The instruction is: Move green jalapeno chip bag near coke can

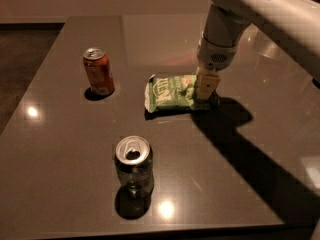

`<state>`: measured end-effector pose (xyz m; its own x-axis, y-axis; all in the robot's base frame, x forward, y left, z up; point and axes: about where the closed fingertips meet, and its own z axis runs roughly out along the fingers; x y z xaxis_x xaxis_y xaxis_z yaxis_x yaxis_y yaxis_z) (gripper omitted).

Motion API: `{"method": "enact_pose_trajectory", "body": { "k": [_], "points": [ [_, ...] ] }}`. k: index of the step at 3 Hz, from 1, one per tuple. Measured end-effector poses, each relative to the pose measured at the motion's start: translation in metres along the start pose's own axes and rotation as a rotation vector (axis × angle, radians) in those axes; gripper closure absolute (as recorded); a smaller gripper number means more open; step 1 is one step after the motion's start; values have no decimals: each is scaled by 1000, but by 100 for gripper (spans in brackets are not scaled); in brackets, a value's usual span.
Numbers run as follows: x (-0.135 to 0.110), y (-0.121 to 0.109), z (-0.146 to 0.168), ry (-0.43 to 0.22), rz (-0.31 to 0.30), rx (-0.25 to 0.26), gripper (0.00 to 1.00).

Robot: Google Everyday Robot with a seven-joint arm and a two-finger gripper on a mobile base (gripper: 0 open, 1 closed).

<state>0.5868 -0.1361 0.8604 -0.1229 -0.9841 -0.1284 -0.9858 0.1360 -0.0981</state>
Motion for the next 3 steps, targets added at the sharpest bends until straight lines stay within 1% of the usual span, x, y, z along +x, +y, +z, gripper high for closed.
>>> {"method": "enact_pose_trajectory", "body": {
  "k": [1, 2, 3],
  "points": [
    [-26, 11, -2, -13, -56, -11, 72],
    [-67, 30, -5, -48, -124, -31, 95],
    [-110, 45, -5, -70, -191, -49, 100]
  ]
}}
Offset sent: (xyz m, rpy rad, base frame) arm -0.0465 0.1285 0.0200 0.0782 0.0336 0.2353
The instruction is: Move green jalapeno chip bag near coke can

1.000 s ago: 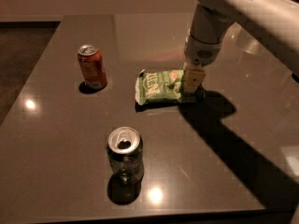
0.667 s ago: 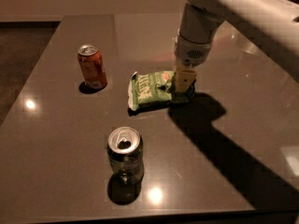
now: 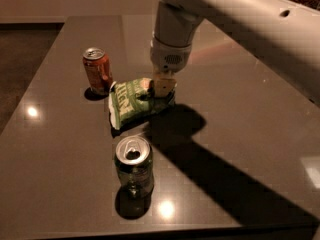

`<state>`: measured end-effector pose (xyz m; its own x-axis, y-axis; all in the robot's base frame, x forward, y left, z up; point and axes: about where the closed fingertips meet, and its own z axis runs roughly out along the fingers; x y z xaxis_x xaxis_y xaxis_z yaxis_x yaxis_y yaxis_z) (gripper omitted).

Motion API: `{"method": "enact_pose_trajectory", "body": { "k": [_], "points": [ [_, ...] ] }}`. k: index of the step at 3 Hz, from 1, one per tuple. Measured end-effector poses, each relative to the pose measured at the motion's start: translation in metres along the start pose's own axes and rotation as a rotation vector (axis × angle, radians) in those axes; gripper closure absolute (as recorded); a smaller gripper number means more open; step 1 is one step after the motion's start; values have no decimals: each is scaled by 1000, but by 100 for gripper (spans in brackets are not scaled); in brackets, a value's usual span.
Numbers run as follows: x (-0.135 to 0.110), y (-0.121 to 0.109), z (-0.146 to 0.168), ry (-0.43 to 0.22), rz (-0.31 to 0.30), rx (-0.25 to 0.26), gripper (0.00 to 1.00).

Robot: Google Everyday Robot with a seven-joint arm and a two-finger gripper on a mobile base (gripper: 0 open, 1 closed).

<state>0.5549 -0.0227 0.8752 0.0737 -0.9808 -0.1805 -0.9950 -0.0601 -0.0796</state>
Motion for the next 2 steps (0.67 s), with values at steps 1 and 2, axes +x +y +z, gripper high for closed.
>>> {"method": "enact_pose_trajectory", "body": {
  "k": [1, 2],
  "points": [
    [-30, -1, 5, 7, -46, -8, 86],
    [-48, -6, 8, 14, -69, 7, 62]
  ]
}}
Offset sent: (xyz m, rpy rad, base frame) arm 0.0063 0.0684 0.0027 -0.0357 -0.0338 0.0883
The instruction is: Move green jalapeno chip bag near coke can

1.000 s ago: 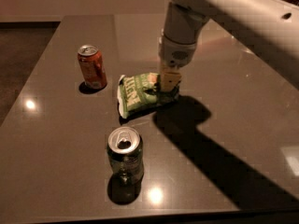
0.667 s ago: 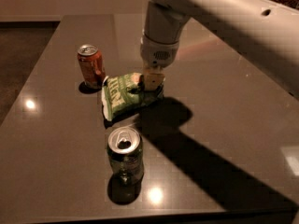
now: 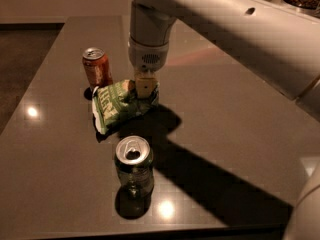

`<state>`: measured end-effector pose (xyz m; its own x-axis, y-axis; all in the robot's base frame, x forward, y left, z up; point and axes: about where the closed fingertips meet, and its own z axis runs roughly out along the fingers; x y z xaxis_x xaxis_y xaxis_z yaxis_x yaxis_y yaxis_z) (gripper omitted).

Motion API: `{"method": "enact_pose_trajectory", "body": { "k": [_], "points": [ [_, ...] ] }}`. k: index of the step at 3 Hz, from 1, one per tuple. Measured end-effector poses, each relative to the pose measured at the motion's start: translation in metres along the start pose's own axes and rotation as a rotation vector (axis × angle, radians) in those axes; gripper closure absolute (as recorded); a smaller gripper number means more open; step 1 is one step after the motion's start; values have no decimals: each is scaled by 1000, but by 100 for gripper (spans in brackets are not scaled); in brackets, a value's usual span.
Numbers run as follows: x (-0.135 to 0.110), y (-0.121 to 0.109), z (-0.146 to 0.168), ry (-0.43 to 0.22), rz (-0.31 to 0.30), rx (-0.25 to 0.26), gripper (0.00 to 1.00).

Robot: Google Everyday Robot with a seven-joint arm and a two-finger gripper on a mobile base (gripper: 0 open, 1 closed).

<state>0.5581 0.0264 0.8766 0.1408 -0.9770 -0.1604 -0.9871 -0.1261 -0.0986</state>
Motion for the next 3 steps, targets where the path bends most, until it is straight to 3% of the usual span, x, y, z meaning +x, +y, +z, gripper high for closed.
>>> {"method": "enact_pose_trajectory", "body": {
  "k": [2, 3],
  "points": [
    [-4, -2, 1, -4, -4, 11, 16],
    [-5, -3, 1, -7, -5, 15, 0]
  ]
}}
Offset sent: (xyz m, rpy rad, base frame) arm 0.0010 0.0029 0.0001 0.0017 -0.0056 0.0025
